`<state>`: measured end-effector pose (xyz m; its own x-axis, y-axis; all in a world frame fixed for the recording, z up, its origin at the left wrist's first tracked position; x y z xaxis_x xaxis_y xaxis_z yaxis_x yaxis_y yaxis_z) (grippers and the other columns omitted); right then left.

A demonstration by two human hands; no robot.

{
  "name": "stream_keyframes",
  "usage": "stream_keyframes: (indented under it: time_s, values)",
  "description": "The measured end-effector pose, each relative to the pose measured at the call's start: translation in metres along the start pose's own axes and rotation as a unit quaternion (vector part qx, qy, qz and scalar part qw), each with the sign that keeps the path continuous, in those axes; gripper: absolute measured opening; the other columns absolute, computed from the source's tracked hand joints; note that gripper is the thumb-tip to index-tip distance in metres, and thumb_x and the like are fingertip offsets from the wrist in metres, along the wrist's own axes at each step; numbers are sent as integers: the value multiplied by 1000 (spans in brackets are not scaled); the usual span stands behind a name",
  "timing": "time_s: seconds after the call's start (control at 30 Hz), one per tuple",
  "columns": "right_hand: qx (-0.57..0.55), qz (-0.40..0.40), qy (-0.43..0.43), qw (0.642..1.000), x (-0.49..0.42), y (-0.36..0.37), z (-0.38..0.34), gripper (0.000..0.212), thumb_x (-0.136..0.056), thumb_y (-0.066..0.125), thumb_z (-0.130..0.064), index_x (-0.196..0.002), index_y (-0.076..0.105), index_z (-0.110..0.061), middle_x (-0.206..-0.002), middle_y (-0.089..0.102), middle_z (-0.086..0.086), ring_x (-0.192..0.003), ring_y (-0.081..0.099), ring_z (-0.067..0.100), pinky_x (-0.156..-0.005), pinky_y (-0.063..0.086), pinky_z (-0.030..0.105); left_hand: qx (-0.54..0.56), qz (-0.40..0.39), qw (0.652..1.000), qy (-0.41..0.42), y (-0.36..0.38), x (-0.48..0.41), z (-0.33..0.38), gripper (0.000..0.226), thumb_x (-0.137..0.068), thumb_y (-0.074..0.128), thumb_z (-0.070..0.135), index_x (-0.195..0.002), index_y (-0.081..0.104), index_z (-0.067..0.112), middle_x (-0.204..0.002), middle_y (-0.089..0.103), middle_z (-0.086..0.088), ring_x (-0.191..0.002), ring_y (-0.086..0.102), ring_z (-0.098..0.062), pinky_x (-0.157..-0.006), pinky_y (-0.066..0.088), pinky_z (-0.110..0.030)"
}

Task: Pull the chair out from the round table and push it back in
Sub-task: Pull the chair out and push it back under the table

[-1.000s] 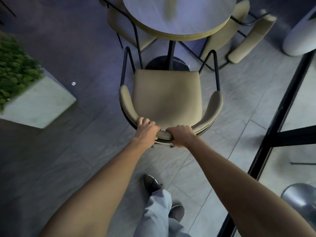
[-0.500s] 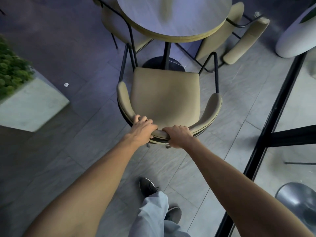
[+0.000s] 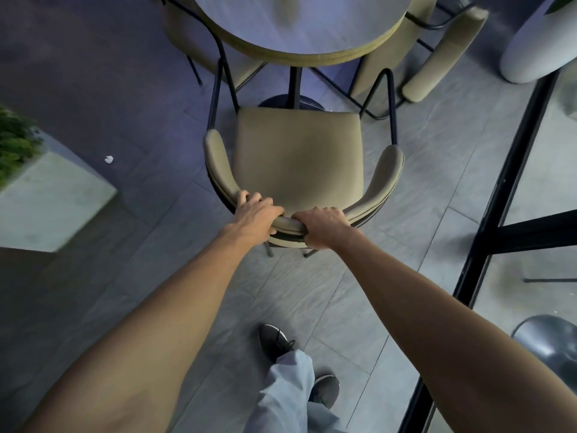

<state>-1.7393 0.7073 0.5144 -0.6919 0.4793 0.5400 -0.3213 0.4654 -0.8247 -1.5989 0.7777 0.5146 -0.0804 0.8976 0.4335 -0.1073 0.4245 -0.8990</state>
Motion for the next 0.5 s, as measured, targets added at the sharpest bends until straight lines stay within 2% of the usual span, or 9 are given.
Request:
stream_keyframes:
  time_s: [0.13, 0.4, 0.5]
  values:
    - [3, 3, -1, 1000, -10, -7, 4, 39, -86, 52, -16, -122, 57, -31, -99, 68, -2, -91, 63, 22, -83, 47, 38, 8, 7, 1000, -7, -4, -10, -6, 28, -92, 67, 31, -119, 62, 31, -119, 59, 2, -117, 44, -27, -105, 23, -47]
    - [-1, -18, -4, 1000, -25, -17, 17, 47, -84, 54, -15, -126, 57, -35, -105, 68, -4, -98, 63, 21, -94, 47, 42, 10, -30, 999, -38, -18, -27, 1, 30, -91, 67, 26, -120, 63, 33, -121, 58, -2, -116, 46, -35, -104, 25, -51]
    - [-2, -23, -6, 1000, -26, -19, 25, 48, -84, 55, -15, -127, 57, -36, -109, 68, -6, -99, 62, 20, -93, 47, 42, 10, -27, 999, -42, -20, -31, 6, 27, -91, 66, 27, -118, 64, 31, -121, 59, -3, -117, 46, -35, -104, 25, -51]
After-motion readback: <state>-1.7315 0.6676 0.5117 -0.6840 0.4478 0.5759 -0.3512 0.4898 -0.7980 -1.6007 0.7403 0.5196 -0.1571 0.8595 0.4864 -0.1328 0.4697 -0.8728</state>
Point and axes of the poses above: each hand's wrist, its own x-axis away from the middle knuckle, its own y-axis out of the palm, z = x × y, the point moved 2 cm from there along -x, towards the middle knuckle
